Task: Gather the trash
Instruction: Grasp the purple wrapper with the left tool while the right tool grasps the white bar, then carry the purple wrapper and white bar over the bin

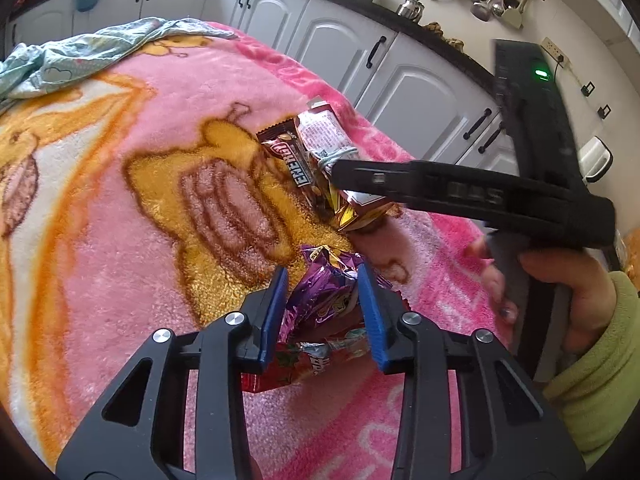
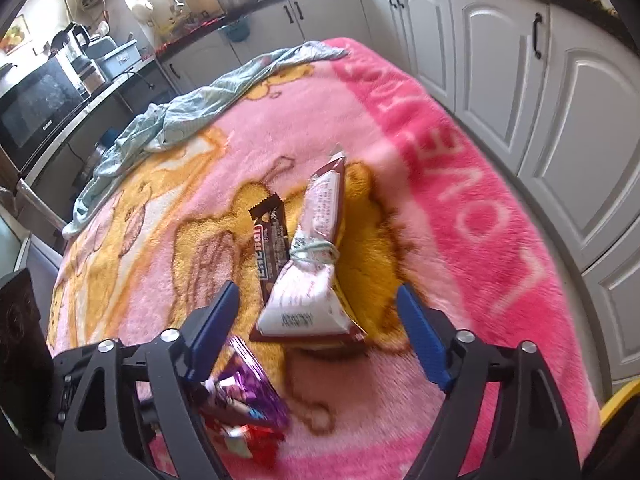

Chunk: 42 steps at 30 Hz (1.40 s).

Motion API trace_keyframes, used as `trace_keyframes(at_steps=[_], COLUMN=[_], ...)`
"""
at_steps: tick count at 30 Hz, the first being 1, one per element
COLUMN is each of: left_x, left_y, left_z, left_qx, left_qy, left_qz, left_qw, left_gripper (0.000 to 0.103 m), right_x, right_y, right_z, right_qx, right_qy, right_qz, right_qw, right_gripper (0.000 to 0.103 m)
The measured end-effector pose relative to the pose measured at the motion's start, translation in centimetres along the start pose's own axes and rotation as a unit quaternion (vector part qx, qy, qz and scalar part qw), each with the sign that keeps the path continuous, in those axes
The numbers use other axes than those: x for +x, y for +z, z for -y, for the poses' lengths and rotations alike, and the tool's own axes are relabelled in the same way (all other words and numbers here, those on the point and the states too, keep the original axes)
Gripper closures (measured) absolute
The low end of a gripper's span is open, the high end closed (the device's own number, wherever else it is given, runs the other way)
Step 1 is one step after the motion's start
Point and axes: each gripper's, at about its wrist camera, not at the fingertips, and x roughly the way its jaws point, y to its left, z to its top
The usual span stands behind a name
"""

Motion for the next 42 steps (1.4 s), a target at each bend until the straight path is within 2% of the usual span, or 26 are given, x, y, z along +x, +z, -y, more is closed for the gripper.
trace_keyframes(at_steps=[1,3,11,19,20,21,22,24,26,32,42], left_x=[0.0,0.0,-0.4,-1.7,-1.8,-2.1,-2.3,-2.6,-2.8,-4.1,-5.2], left_y=[0.0,0.1,-0.1,0.2,0.3,0.3,0.4,0.6,0.6,0.9,1.7], left_z=[0.0,0.1,0.3,2.2,2.4,2.7,3.0,3.5,3.8,4.9,9.5], left_qx=[0.001,0.002,0.011,0.025,0.028,0.031,0.034,0.038,0.041,0.044,0.076], left_qy=[0.001,-0.001,-0.002,-0.007,-0.006,-0.005,-0.005,-0.006,-0.005,-0.012,-0.037], left_qz=[0.001,0.0,0.003,0.024,0.027,0.031,0.034,0.039,0.041,0.052,0.072], left_qw=[1.0,1.0,0.9999,0.9994,0.9992,0.999,0.9988,0.9985,0.9983,0.9976,0.9938], left_gripper=[0.075,0.076,0.084,0.087,0.087,0.087,0.087,0.088,0.088,0.088,0.088], right_x=[0.6,1.3,-0.2,-5.1,-5.6,-6.2,-6.5,-7.4,-7.9,-9.5,-17.1], right_y=[0.1,0.2,-1.4,-4.7,-5.0,-5.4,-5.6,-6.3,-7.1,-8.7,-11.1], right_z=[0.1,0.3,1.6,3.9,4.1,4.3,4.4,4.5,4.5,4.8,6.5], right_qx=[0.007,0.018,0.035,0.052,0.054,0.055,0.055,0.053,0.04,0.045,0.059], right_qy=[0.005,0.017,0.016,0.013,0.014,0.017,0.022,0.024,0.005,0.006,0.001], right_qz=[-0.007,-0.019,-0.01,0.013,0.016,0.019,0.019,0.02,0.016,0.023,0.09], right_qw=[1.0,1.0,0.999,0.998,0.998,0.998,0.998,0.998,0.999,0.999,0.994], right_gripper=[0.036,0.053,0.055,0.057,0.06,0.074,0.092,0.094,0.095,0.096,0.096])
